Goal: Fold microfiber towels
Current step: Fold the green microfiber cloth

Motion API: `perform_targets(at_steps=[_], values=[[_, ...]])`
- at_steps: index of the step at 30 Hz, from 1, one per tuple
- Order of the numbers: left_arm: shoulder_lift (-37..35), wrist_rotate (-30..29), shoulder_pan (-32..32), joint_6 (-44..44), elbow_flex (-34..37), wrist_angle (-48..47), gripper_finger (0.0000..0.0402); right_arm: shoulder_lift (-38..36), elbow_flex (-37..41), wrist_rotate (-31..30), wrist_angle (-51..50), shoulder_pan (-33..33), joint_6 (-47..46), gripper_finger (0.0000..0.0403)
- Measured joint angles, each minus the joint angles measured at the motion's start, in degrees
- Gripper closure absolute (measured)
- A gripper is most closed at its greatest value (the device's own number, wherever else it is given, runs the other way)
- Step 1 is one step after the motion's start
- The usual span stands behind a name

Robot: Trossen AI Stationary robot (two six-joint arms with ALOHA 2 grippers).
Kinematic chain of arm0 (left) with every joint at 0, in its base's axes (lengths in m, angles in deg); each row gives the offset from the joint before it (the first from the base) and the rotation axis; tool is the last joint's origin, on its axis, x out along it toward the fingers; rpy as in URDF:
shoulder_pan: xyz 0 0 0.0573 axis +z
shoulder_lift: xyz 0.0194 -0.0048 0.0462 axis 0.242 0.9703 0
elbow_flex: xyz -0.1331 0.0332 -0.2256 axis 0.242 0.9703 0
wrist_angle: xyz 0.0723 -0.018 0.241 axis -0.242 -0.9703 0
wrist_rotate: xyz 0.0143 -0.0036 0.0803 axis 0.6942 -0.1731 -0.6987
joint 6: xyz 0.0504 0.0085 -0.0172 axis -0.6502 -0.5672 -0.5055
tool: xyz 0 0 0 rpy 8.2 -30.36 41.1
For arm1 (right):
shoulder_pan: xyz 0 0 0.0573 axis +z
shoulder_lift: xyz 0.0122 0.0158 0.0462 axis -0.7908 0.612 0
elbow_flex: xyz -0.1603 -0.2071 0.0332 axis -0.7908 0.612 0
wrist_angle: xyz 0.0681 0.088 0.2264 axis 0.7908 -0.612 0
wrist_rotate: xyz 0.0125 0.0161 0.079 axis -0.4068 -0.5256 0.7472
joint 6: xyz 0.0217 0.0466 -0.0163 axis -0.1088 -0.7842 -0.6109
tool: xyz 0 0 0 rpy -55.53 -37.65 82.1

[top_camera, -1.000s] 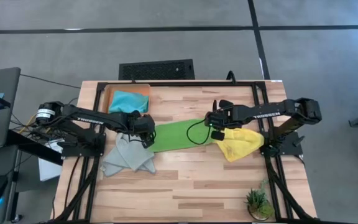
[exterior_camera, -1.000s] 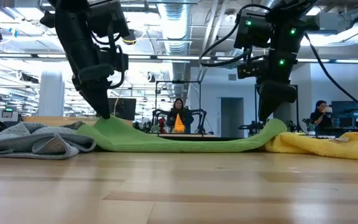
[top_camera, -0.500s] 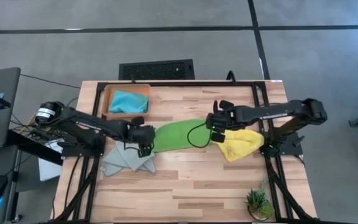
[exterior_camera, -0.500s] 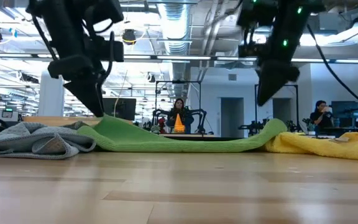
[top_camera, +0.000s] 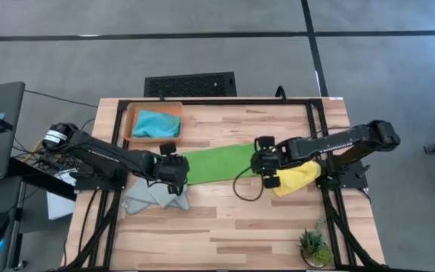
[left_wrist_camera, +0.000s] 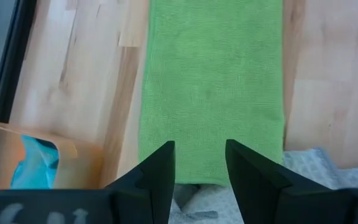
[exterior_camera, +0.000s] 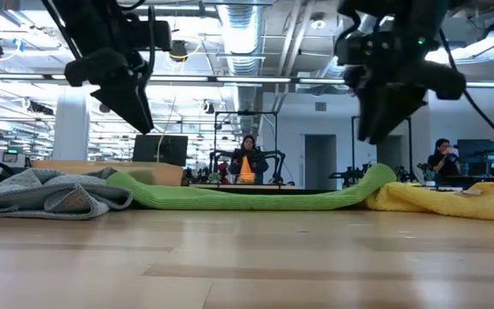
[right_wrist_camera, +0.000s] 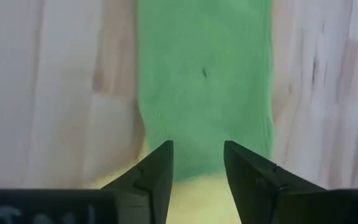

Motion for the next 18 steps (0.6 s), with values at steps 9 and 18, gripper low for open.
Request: perform_targets(at_steps=[9,18], values=[[0.00,0.02,-1.40,2.38,0.00,-0.58,0.0266,4.35,2.21,0.49,5.84,2.87,2.36,0.0243],[0.00,0.17,-1.42,3.65,0.00,-0.45,0.0266,13.02,2.22,-0.27,8.11,3.87,8.07,0.0242]])
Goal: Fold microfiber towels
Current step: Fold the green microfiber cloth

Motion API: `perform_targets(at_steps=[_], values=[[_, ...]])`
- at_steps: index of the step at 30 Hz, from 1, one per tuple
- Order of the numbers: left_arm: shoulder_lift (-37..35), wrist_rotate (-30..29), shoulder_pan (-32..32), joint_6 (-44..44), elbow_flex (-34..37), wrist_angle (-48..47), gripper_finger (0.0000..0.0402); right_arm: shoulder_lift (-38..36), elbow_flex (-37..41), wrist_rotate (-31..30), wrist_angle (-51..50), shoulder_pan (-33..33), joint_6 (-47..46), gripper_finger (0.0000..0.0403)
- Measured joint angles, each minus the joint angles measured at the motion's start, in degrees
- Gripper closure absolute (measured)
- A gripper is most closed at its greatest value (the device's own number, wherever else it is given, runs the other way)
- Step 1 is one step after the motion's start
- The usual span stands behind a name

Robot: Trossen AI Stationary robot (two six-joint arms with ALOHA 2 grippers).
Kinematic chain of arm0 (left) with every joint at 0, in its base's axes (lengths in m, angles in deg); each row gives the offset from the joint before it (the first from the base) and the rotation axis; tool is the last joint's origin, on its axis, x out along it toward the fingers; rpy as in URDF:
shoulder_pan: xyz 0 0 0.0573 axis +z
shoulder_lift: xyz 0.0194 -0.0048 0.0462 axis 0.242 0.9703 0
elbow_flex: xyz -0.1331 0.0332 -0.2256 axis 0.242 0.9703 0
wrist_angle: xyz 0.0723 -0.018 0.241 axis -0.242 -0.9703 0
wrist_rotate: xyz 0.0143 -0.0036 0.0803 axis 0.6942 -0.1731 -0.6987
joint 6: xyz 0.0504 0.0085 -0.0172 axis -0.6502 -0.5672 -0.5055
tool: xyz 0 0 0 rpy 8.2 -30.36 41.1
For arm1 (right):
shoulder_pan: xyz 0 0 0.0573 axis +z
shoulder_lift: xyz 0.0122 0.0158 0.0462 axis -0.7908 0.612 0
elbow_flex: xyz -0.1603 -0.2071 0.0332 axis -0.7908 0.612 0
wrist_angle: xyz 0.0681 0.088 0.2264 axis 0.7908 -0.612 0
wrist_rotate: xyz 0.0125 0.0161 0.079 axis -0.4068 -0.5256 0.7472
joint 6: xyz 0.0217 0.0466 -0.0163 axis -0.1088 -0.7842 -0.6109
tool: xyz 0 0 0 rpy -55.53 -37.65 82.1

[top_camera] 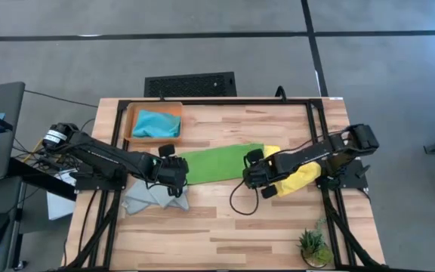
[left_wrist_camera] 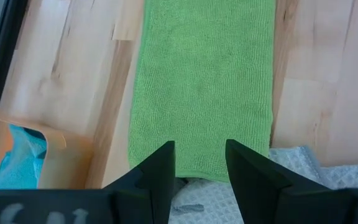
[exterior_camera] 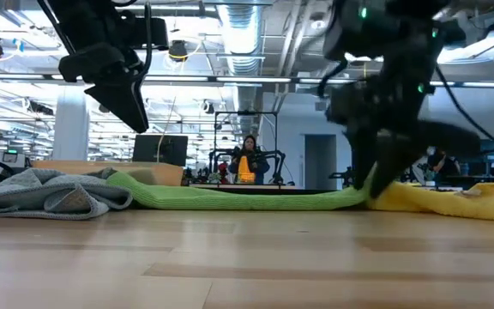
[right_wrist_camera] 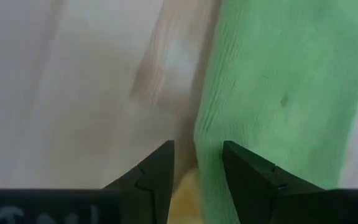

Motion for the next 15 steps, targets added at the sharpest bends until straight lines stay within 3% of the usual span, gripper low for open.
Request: perform_targets(at_steps=[10,15], values=[[0.02,0.68,0.00,-0.31,0.00,0.62,0.0266,4.50,-0.67,-7.92,-1.47,0.05,0.09,0.0243],[0.02,0.90,0.00,-0.41,0.00,0.76,0.0266,3.08,-1.05,-11.24,-1.08,0.02,-0.96,0.0275]])
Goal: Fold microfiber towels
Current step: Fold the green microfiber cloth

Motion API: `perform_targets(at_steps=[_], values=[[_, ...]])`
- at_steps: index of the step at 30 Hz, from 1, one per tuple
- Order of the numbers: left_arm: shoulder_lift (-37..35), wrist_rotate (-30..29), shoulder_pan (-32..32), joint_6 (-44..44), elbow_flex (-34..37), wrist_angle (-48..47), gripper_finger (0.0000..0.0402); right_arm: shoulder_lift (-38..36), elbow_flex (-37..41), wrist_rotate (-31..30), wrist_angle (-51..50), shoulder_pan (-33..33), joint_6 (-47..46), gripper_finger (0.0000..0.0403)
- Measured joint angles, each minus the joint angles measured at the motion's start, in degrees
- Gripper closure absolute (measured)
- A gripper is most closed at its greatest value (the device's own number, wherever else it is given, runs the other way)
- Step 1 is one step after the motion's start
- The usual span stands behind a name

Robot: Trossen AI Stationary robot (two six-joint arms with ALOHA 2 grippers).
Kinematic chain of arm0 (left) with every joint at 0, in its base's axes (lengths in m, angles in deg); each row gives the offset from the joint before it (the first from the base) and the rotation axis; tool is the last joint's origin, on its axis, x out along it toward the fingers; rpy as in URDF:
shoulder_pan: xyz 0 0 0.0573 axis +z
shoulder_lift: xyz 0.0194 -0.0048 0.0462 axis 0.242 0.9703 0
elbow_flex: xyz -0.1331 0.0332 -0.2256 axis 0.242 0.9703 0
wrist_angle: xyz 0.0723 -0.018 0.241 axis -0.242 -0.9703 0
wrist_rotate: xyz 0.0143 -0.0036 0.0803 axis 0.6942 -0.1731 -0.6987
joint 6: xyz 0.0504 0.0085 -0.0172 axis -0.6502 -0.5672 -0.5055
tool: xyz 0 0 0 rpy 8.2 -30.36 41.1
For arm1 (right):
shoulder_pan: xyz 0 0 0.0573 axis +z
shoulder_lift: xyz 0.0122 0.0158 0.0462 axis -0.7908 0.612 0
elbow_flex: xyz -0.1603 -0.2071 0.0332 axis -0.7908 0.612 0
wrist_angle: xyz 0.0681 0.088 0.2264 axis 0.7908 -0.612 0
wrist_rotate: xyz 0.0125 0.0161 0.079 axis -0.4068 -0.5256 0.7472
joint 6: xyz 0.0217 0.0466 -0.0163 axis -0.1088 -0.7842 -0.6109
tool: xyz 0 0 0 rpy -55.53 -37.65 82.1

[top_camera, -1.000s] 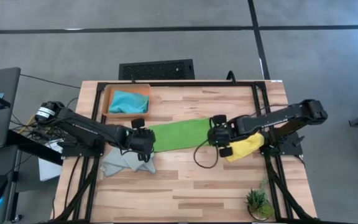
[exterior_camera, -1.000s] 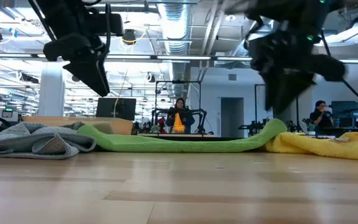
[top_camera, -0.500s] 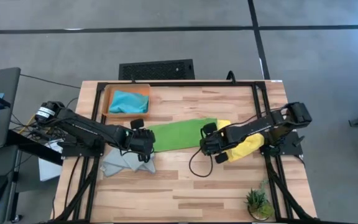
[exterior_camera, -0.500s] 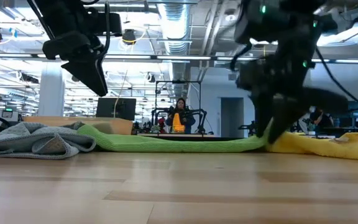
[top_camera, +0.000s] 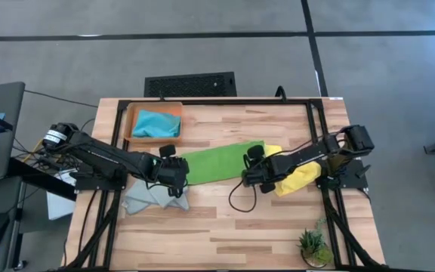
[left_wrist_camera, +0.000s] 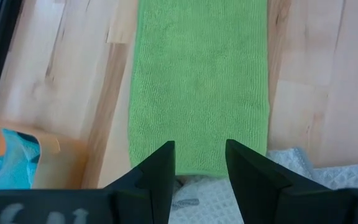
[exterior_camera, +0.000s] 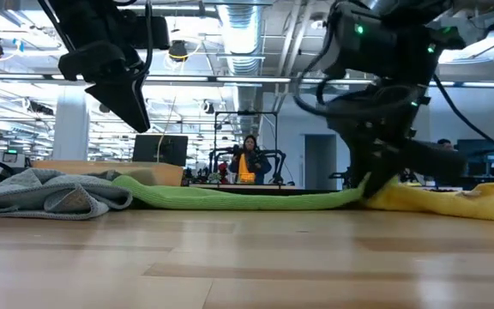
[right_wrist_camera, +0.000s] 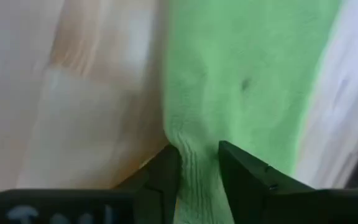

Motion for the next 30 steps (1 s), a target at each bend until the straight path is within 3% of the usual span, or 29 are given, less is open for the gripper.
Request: perform_targets(at_steps=[9,12,23,30], values=[[-0.02,0.04,0.00,-0.03,0.00,-0.01,0.0266,-1.71,-1.49,-3.84,-2.23,-0.48,-1.13,0.0389],[0.00,0.06,0.00,-0.05,0.00,0.02,0.0266,-1.71,-2.43,-4.23,-0.85,-0.59,0.11,0.0389],[-0.02,0.09,0.00,1.01,0.00,-0.26,0.0266,-0.85,-6.20,-4.50,11.11,-4.99,18.78,0.0393],[-0.01,0.10,0.00,5.23,0.00,-2.38,0.0266,-0.85,-8.30,1.37,17.25,-8.14,26.31,0.0398]])
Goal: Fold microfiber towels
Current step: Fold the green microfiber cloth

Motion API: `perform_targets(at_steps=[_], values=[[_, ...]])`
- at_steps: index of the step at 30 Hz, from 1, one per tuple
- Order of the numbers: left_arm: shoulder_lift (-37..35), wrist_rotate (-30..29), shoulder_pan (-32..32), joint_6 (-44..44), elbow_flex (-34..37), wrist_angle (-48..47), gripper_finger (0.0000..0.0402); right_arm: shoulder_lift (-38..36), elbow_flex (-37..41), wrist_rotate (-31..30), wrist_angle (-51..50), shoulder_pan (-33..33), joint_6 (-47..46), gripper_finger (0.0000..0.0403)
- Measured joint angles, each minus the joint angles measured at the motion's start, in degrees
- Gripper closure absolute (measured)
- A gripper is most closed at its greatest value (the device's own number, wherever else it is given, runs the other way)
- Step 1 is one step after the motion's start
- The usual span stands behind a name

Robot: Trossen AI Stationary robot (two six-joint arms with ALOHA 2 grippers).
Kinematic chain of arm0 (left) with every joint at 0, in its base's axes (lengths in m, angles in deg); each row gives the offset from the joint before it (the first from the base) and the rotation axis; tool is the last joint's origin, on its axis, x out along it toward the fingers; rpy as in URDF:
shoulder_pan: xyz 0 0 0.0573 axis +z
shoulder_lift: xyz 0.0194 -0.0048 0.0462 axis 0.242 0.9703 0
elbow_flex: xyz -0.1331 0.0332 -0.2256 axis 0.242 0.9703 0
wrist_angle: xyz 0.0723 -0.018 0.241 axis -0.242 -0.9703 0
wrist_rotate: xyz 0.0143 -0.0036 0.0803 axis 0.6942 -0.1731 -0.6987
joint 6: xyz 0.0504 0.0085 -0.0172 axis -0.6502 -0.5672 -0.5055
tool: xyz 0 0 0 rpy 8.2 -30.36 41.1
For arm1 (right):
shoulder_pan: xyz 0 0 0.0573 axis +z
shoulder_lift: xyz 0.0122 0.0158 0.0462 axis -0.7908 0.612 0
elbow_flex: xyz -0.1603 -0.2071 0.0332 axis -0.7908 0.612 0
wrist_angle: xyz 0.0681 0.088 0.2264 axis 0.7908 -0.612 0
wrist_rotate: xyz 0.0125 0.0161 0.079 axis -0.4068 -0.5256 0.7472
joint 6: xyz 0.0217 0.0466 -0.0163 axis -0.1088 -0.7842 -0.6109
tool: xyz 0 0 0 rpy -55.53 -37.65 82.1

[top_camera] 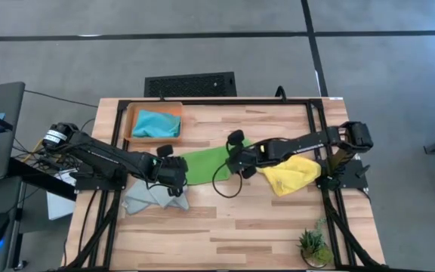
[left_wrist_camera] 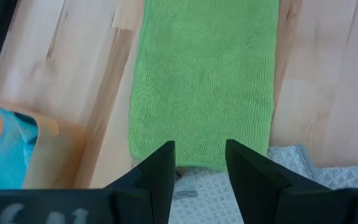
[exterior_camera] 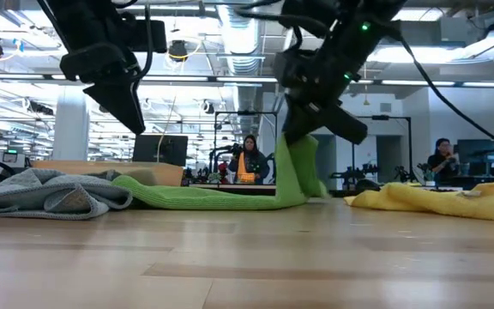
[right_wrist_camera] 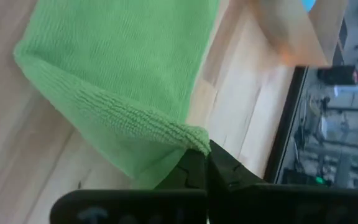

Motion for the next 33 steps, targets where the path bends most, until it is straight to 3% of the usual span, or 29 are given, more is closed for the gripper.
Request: perform_targets(at_steps=[5,13,17,25,33], values=[[0.01,-0.87,0.00,0.97,0.00,-0.17,0.0266,0.00,-0.82,0.46,-0.36,-0.23,1.07,0.0394],[0.14,-4.80,2.74,6.30,0.06,8.99,0.0266,0.01,-0.77,-0.02,-0.87,-0.12,-1.69,0.0395],[0.14,-4.76,3.77,4.59,3.36,21.23,0.0266,0.01,-0.77,-0.22,-0.90,0.11,-2.28,0.0394],[0.53,-3.20,5.19,-1.34,13.65,54.41,0.0266,0.02,-0.77,-0.26,-0.56,0.40,-2.28,0.0393],[14.93,0.71,6.20,-8.12,16.43,76.55,0.0266,0.02,-0.73,-0.69,-0.46,0.40,-2.30,0.0393]])
